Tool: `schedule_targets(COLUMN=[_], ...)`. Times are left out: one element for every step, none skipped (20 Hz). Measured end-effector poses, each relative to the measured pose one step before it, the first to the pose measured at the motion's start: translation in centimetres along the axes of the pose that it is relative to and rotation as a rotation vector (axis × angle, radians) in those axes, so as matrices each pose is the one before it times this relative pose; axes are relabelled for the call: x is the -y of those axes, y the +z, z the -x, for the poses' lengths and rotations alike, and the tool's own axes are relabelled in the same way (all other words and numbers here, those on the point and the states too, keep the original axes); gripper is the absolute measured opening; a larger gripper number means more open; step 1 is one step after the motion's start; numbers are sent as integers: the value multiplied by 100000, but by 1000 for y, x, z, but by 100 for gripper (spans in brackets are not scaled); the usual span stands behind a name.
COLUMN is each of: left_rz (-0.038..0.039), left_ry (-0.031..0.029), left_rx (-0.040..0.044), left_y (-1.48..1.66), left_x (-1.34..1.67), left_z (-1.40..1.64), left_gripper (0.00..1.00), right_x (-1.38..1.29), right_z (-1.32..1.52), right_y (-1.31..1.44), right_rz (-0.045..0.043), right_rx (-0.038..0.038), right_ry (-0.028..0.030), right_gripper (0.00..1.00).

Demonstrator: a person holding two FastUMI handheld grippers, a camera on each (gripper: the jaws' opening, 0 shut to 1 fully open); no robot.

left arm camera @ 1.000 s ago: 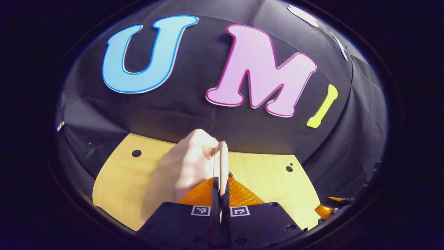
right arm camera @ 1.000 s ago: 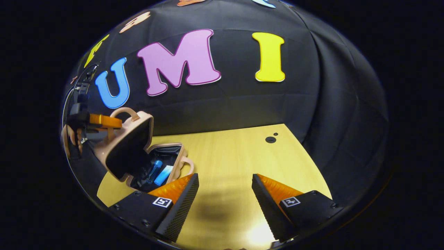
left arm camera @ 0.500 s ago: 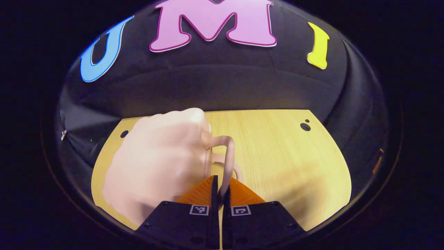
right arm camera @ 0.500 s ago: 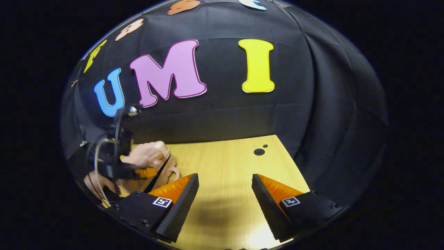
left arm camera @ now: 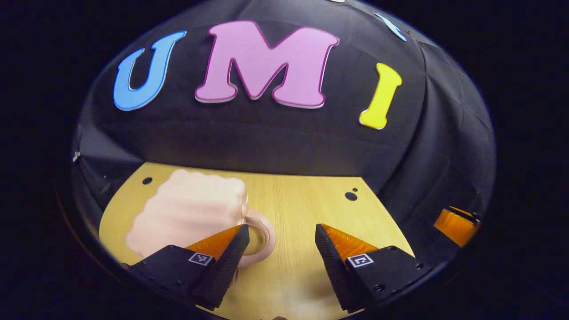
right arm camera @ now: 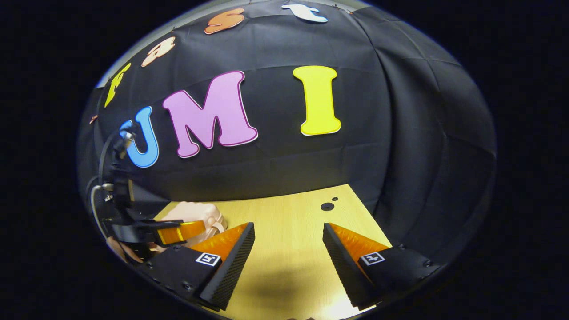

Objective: First open the suitcase, pack the skin care products into it, and then close the suitcase.

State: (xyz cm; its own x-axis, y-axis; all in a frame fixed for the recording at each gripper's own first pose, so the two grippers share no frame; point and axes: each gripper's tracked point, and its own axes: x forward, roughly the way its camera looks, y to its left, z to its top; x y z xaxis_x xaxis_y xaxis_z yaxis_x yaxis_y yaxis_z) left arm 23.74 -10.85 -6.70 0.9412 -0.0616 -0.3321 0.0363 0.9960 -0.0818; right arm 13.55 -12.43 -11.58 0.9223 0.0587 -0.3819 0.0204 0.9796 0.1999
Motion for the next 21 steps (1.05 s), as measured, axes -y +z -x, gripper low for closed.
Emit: schedule_targets(left_rz=[-1103, -723, -883, -433, -329, 220, 23, 477, 1021, 1017, 764, -71, -615, -1052, -1205, -1061, -272, 284, 474, 363, -1], left_ry=[-678, -23, -451, 652, 175, 426, -169, 1087, 1132, 708, 685, 1077, 1166, 593, 817, 505, 758, 510, 94, 163, -48], left_rx=[5425, 5775, 5611, 4704, 3893, 2300, 1025, -490, -7, 1665, 2310, 1612, 1563, 1645, 1650, 651, -432, -667, -1134, -446, -245], left_y=[1714, 1984, 1868, 1839, 1393, 1040, 780, 230, 264, 232, 551, 247, 321, 237, 134, -218, -367, -351, -312, -437, -102], left_x=[116, -219, -237, -352, -588, -851, -772, -728, -1111, -1150, -1300, -1407, -1153, -1029, -1012, -929, -860, -766, -573, -544, -435], left_z=[2416, 2509, 2395, 2342, 1786, 2189, 1846, 1531, 1137, 194, 754, 1151, 1065, 985, 763, 614, 630, 669, 608, 318, 346], left_gripper=[97, 96, 96, 96, 96, 96, 96, 96, 96, 96, 96, 96, 96, 96, 96, 96, 96, 96, 96, 96, 96], right_x=[-504, -664, -805, -938, -1033, -1128, -1654, -1116, -791, -1047, -939, -785, -784, -812, -738, -675, -668, -752, -737, -277, -199], right_z=[787, 942, 974, 1010, 1034, 1125, 1230, 1159, 1175, 1168, 1096, 855, 779, 647, 691, 638, 610, 515, 543, 335, 325], right_y=[362, 541, 528, 425, 235, 235, 75, 506, 479, 423, 329, 27, -214, -624, -1085, -800, -656, -531, -273, 61, 193], right_rz=[-299, -540, -847, -965, -1081, -1978, -1523, 322, 1806, 2343, 2357, 2161, 1603, 1124, 554, 178, -644, -765, 73, 854, 1529], right_rx=[1010, 1442, 1560, 1483, 1166, 143, 677, 2160, 2820, 3179, 2657, 2135, 1441, -78, -2140, -1379, -1280, -1192, -572, 248, 1086], right_ry=[-343, -246, -324, -154, -262, 118, 1480, 148, -619, 168, 10, 306, 117, 423, 488, 371, 131, 822, 632, 84, -162], right_gripper=[98, 98, 98, 98, 98, 97, 97, 97, 98, 97, 98, 97, 97, 98, 97, 97, 97, 97, 97, 97, 97])
